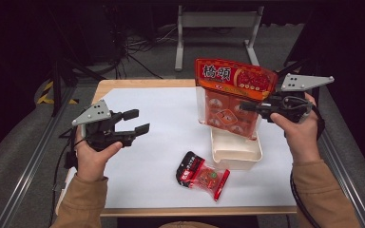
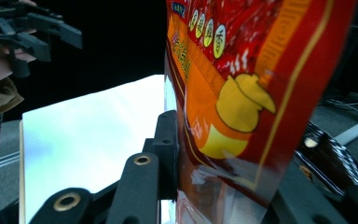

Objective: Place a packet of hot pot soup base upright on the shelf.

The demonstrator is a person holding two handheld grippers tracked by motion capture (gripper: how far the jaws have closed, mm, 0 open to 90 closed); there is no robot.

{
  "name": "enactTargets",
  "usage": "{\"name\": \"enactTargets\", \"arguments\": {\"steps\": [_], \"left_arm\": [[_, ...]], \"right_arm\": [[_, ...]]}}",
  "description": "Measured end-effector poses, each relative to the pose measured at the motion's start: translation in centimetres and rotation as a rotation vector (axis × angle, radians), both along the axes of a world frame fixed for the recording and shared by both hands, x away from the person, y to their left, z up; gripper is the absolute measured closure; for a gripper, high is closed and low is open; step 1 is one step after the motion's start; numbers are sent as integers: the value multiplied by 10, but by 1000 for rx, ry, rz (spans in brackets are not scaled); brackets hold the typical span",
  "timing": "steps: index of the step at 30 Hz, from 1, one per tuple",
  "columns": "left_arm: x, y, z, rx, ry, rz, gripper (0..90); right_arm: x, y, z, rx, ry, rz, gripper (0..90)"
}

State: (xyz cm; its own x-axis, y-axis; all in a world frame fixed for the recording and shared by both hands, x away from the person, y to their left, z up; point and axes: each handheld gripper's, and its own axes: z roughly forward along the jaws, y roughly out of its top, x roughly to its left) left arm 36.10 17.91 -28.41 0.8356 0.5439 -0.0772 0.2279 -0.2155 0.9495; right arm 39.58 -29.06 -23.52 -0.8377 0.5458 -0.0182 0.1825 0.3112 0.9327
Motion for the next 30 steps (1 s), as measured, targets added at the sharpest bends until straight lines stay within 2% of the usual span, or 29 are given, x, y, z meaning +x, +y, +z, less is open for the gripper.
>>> {"name": "enactTargets", "arguments": {"steps": [10, 19, 30], "left_arm": [[1, 1, -1, 4, 2, 2, 376], [2, 1, -2, 3, 7, 5, 375], [2, -1, -3, 5, 11, 1, 374]], "right_arm": [[1, -11, -8, 36, 3, -62, 703], [2, -19, -17, 72, 1, -92, 703], [3, -24, -40, 108, 3, -125, 704]]}}
